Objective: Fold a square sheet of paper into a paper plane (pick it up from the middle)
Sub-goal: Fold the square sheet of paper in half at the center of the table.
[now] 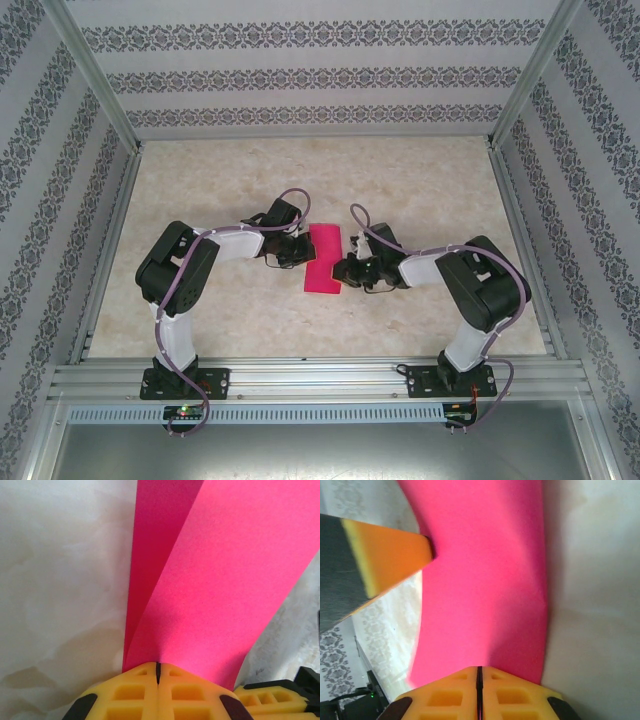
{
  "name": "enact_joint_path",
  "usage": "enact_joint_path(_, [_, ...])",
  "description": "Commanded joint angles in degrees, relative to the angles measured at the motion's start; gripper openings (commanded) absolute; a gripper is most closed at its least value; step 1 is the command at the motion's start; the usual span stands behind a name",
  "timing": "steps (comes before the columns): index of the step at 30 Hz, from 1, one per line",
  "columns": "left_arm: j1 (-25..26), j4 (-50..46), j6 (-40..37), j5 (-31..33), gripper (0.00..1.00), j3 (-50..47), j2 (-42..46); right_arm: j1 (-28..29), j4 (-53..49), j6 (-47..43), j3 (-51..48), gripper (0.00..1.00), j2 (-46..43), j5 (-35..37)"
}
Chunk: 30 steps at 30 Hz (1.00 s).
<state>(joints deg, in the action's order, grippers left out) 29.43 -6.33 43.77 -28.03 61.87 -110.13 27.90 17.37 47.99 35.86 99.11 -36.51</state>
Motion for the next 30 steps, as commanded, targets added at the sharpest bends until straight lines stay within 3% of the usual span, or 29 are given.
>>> enact_joint_path(1, [0.85,-4.73,-1.32,2.5,0.0,-1.46,-2.76,0.05,-1.52,-2.0,-1.71,0.11,0.65,1.73])
enact_joint_path(13, [0.84,-4.92,-1.49,2.37,0.0,-1.29,-2.8,2.31,-1.84,-0.09,-1.25,0.12,-8.39,0.62])
enact_joint_path(26, [0.82,-5.51,-1.93,2.27,0.0,-0.97,-2.66,3.94,2.32,1.11,-5.4,0.12,-1.04,2.41])
enact_joint_path(30, [0.83,-5.8,-2.06,2.49,0.0,-0.94,-2.49,4.05,1.49,1.47,-5.85,0.12,-4.22,3.14])
